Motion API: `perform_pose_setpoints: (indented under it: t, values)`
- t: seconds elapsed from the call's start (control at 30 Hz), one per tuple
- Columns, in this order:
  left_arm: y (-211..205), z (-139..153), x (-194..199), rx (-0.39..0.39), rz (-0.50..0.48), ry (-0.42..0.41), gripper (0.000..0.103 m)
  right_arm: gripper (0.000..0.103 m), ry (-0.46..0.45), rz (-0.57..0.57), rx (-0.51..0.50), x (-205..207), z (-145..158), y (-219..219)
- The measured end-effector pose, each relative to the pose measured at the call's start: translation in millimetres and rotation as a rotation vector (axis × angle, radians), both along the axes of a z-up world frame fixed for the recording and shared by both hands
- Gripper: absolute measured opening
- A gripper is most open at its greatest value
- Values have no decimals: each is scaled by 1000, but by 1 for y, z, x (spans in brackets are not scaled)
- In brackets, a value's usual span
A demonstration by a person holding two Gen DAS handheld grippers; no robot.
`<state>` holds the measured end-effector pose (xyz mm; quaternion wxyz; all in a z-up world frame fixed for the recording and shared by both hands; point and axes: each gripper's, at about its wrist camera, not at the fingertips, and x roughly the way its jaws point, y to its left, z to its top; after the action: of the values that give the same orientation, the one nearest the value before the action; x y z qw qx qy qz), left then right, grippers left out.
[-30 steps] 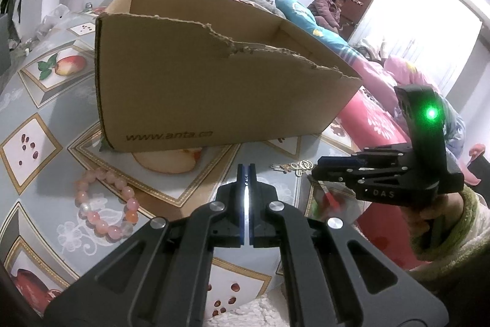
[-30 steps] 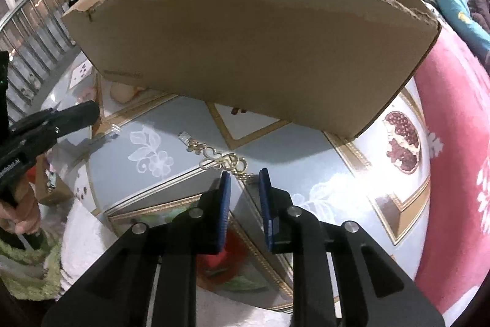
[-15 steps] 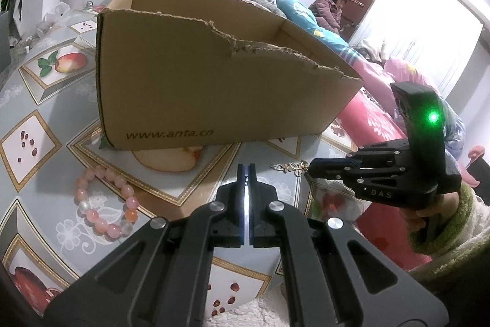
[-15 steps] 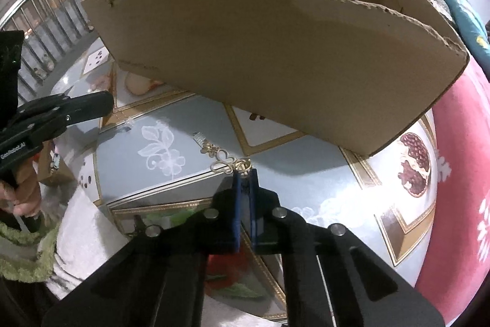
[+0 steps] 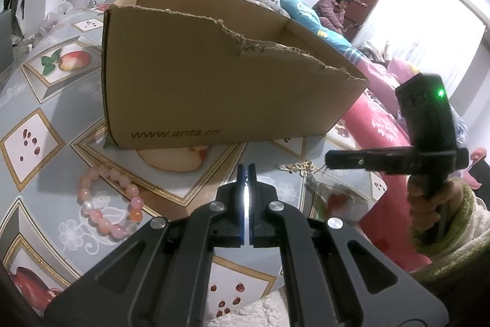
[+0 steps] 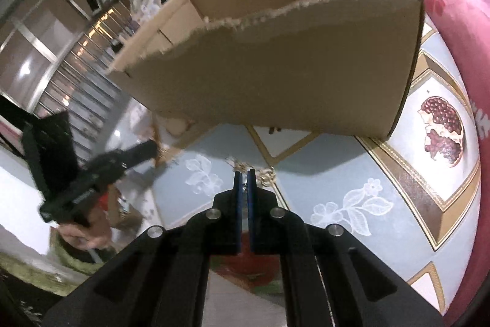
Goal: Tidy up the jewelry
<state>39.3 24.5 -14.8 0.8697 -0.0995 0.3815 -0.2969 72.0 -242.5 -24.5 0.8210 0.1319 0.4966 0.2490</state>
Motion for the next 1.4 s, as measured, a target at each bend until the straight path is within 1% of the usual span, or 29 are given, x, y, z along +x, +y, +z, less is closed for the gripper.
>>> perform_pose_setpoints:
  t: [0.23,0.37,0.5,0.63,0.7,0.83,0.93,1.03,1.1,1.17,1.2,1.23,1.27,1.33,1.4]
  values:
    - [0,-1,0,0,5,0,1,3,-15,-12,145,1,15,-11]
    - [1,4,-2,-12,6,-5,1,3,-41,-9,190,-4,25,-9]
    - [3,19,-8,-42,4,-25,1,3,-92,6,218,-7,38,-7]
    - [6,45,-16,-78,-12,-66,1,3,-170,39,234,-8,64,-7]
    - [8,64,-19,-100,-27,-96,1,3,-212,57,242,-7,80,-11]
    - [10,101,-19,-119,-51,-164,1,3,-298,102,248,6,114,-6]
    - [10,133,-9,-124,-63,-215,1,3,-329,132,252,21,134,-2]
    - [4,151,6,-104,-75,-236,1,3,-328,152,229,41,151,2]
    - [-5,157,25,-71,-70,-220,1,3,-306,163,196,58,151,8]
    - [-14,154,47,-10,-54,-185,1,3,-257,177,165,76,145,15]
    - [-18,149,57,17,-43,-161,1,3,-231,179,149,84,140,19]
    - [-23,140,73,49,-37,-112,1,3,-199,180,121,95,134,23]
    - [-26,136,83,64,-33,-81,1,3,-171,189,94,101,127,27]
    - [-32,118,108,110,-17,-2,1,3,-110,197,42,119,109,36]
    - [-37,103,126,145,-8,47,1,3,-68,208,13,131,95,43]
